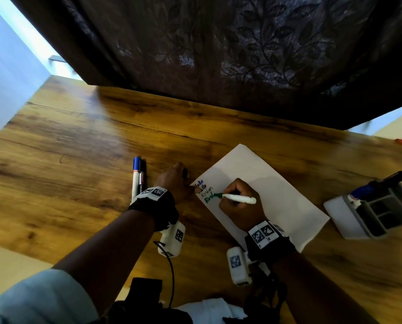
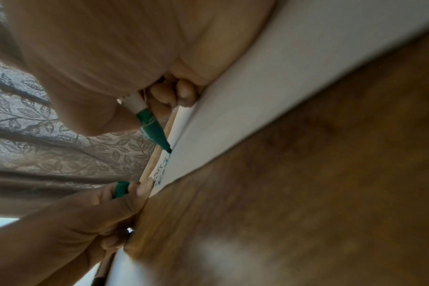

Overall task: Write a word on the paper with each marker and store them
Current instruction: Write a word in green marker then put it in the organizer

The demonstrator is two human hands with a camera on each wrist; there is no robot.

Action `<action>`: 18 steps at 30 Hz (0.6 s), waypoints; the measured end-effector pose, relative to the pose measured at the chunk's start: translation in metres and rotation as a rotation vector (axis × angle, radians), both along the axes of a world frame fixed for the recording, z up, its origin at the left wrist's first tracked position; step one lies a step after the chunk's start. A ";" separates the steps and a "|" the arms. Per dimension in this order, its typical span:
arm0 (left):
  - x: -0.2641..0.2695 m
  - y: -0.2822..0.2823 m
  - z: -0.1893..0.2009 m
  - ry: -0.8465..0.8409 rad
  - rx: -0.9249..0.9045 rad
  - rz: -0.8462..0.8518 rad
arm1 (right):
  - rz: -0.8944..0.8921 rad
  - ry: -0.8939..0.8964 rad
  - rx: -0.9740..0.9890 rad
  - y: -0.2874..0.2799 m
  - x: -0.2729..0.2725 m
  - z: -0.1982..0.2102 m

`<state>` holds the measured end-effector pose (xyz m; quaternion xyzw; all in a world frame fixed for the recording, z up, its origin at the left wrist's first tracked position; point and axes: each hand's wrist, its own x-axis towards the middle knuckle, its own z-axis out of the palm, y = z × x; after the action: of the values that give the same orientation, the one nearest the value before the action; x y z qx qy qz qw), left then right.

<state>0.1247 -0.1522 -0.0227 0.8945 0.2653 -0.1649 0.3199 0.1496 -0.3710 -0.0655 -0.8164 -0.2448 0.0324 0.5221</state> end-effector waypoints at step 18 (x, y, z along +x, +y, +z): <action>0.001 0.003 -0.004 -0.021 0.005 -0.021 | -0.042 0.010 0.008 0.003 0.000 0.004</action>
<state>0.1256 -0.1491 -0.0272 0.8997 0.2531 -0.1583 0.3185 0.1494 -0.3679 -0.0619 -0.8190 -0.2253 0.0245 0.5272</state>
